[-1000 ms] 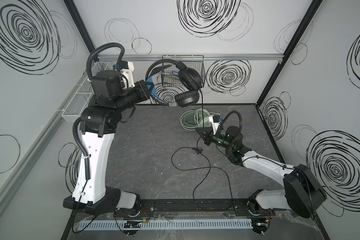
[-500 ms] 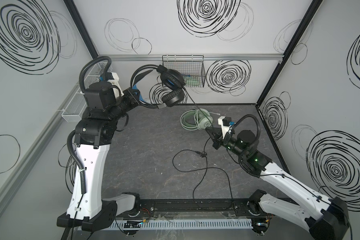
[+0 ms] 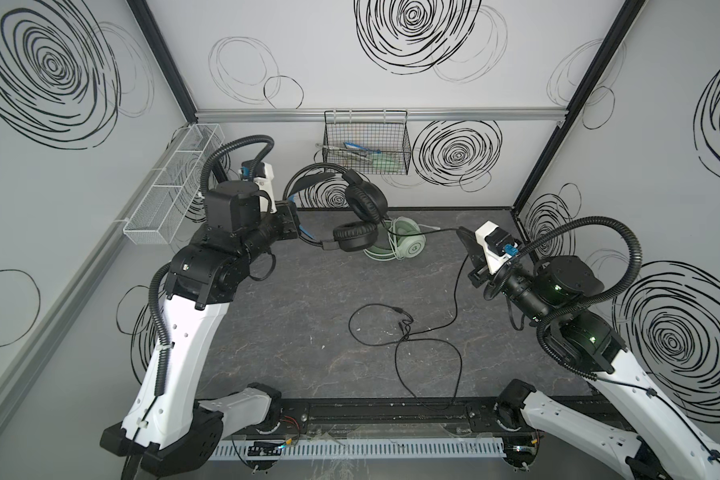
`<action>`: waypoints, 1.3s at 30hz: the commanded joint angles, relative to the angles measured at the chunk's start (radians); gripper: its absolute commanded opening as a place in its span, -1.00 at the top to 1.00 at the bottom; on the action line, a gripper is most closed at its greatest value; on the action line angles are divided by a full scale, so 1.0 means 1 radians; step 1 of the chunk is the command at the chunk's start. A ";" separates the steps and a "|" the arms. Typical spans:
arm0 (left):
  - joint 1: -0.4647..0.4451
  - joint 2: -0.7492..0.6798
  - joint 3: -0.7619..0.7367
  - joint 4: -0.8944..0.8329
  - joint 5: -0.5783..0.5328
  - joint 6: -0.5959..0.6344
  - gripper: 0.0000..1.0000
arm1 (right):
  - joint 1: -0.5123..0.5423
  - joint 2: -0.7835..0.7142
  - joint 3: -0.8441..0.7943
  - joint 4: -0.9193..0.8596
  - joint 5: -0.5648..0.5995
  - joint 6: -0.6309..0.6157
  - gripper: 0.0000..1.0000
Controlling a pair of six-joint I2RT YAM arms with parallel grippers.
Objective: Wrap the headphones
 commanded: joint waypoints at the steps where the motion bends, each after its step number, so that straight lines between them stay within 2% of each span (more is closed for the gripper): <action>1: -0.093 0.030 0.033 0.017 -0.050 0.125 1.00 | 0.026 -0.010 0.063 -0.043 0.012 -0.204 1.00; 6: -0.190 0.089 0.030 -0.007 -0.035 0.175 1.00 | 0.026 0.029 0.112 -0.025 -0.044 -0.287 1.00; 9: -0.255 0.119 0.034 -0.039 -0.026 0.225 1.00 | 0.048 0.060 0.120 0.007 -0.033 -0.316 0.96; 18: -0.367 0.072 -0.082 -0.016 0.185 0.271 1.00 | 0.073 0.113 0.166 -0.028 -0.040 -0.298 0.80; 24: -0.408 0.041 -0.120 0.003 0.290 0.265 1.00 | 0.086 0.096 0.125 -0.012 -0.026 -0.250 0.66; 31: -0.436 -0.002 -0.160 0.070 0.372 0.205 1.00 | 0.084 0.055 0.025 0.100 0.004 -0.147 0.41; 39: -0.457 -0.027 -0.178 0.103 0.398 0.156 1.00 | 0.044 0.037 -0.074 0.225 0.020 -0.025 0.41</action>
